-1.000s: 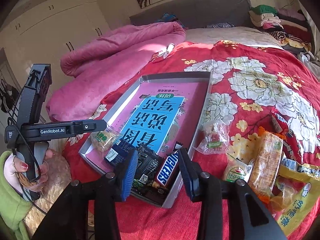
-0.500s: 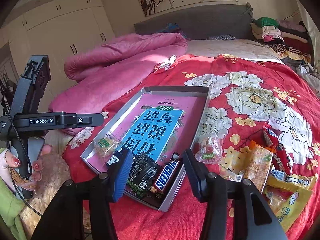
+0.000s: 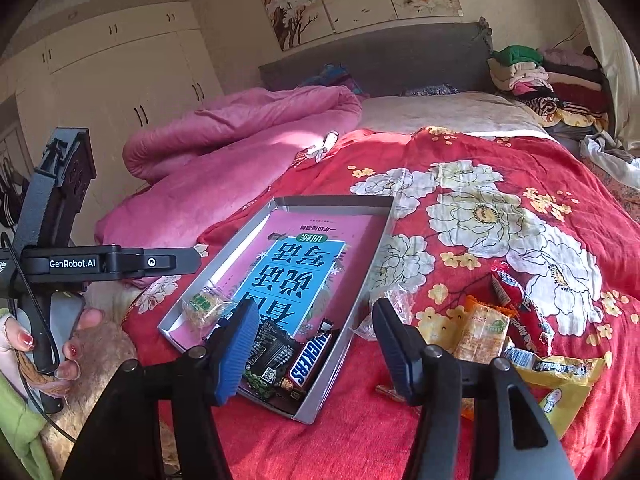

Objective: Organize snacks
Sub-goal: 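Withdraw both grippers from the tray back toward the snack pile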

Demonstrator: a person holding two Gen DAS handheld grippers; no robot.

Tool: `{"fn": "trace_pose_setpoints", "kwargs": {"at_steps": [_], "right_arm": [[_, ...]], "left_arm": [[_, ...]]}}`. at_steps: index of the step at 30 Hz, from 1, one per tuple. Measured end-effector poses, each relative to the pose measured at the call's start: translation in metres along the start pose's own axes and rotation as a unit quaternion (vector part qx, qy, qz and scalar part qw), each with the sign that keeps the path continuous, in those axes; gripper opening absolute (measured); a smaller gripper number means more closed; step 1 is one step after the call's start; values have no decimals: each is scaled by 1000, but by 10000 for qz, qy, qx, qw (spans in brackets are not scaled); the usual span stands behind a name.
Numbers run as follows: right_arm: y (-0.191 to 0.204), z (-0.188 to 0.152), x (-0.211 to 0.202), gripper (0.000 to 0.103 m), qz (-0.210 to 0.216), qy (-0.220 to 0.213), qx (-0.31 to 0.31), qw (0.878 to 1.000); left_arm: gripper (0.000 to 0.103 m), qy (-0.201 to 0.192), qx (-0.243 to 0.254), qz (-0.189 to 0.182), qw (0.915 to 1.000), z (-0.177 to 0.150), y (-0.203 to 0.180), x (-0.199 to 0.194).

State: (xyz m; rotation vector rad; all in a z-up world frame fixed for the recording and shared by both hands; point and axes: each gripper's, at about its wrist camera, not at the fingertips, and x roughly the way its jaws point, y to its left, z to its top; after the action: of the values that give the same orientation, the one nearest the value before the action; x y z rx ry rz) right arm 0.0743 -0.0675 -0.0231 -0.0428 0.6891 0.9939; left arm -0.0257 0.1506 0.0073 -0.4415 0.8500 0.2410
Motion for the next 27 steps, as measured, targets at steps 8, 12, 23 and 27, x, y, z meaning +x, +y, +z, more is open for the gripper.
{"fn": "trace_pose_setpoints", "kwargs": {"at_steps": [8, 12, 23, 27], "right_arm": [[-9, 2, -16, 61, -130, -193, 14, 9997], [-15, 5, -25, 62, -212, -317, 48, 9993], [-33, 9, -42, 63, -368, -539, 240, 9976], [-39, 9, -51, 68, -499, -629, 265, 9964]], "left_arm": [[79, -10, 180, -78, 9998, 0, -20, -2], [79, 14, 269, -111, 9996, -1, -30, -1], [80, 77, 451, -223, 9987, -6, -49, 0], [80, 95, 521, -282, 9982, -6, -57, 1]]}}
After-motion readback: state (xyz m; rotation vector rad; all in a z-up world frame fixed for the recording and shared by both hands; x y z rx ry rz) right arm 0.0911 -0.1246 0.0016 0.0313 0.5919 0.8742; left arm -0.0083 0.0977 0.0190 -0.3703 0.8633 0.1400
